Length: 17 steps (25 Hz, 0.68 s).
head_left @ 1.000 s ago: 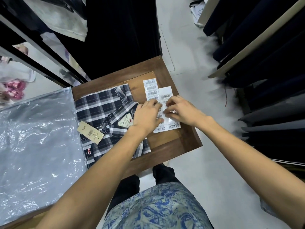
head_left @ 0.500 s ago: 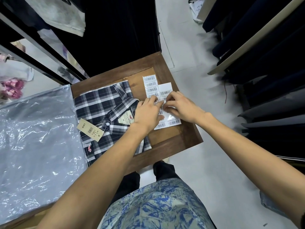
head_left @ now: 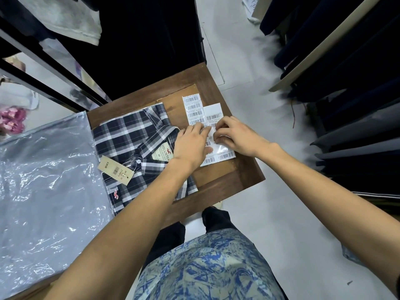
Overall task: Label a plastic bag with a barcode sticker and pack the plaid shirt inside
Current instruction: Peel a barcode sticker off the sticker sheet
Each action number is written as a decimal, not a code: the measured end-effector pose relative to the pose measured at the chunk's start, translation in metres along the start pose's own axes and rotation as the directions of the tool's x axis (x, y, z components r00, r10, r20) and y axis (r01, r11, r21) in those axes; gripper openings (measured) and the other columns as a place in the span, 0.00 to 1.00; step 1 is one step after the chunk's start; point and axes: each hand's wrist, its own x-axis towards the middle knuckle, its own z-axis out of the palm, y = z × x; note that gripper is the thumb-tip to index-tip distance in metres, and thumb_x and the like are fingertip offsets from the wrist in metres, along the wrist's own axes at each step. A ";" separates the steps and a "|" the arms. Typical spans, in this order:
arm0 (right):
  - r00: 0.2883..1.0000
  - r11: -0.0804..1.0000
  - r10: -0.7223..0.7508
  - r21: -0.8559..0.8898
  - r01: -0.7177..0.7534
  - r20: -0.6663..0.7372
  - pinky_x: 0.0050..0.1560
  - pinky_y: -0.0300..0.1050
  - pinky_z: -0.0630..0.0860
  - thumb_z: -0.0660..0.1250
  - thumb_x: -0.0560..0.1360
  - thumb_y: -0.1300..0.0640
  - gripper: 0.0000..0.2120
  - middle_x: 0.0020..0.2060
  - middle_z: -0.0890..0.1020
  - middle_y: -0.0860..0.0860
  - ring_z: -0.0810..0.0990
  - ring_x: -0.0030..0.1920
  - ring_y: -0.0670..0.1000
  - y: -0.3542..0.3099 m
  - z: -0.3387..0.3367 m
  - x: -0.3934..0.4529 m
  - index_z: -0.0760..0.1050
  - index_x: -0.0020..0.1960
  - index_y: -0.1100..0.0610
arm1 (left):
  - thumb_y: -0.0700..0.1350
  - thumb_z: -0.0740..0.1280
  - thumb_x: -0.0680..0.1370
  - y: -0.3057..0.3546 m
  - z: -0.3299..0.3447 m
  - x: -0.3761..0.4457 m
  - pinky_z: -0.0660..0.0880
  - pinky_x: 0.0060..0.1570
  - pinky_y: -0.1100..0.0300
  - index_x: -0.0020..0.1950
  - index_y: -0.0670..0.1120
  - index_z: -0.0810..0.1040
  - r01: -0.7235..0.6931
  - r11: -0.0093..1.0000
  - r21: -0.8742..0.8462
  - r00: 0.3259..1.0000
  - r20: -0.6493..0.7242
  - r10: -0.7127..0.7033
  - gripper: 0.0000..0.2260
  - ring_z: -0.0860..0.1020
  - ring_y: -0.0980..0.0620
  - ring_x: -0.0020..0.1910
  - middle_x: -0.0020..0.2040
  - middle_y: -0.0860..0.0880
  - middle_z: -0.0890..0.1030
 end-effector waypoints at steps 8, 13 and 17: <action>0.999 0.998 0.030 0.054 -0.031 0.026 0.58 0.51 0.77 0.71 0.80 0.56 0.06 0.55 0.78 0.56 0.77 0.57 0.57 0.001 -0.006 -0.007 0.84 0.53 0.58 | 0.55 0.70 0.79 -0.003 -0.002 0.000 0.65 0.70 0.48 0.77 0.48 0.69 -0.020 0.997 -0.069 1.000 0.000 0.020 0.28 0.71 0.44 0.71 0.74 0.47 0.71; 0.998 0.995 0.063 0.080 -0.065 0.027 0.59 0.43 0.73 0.70 0.80 0.56 0.07 0.57 0.79 0.57 0.78 0.58 0.57 0.002 -0.007 -0.011 0.84 0.53 0.59 | 0.53 0.69 0.80 0.000 -0.001 -0.002 0.64 0.72 0.47 0.79 0.50 0.65 -0.001 0.996 -0.093 1.000 0.005 0.001 0.29 0.70 0.43 0.73 0.75 0.46 0.70; 0.997 0.991 0.071 0.114 -0.071 0.009 0.58 0.45 0.74 0.70 0.80 0.56 0.07 0.55 0.79 0.56 0.79 0.57 0.56 0.002 -0.006 -0.011 0.84 0.53 0.58 | 0.52 0.69 0.78 0.007 0.003 -0.010 0.63 0.72 0.46 0.70 0.49 0.75 -0.007 0.983 -0.186 0.999 -0.050 -0.003 0.21 0.70 0.42 0.73 0.75 0.44 0.70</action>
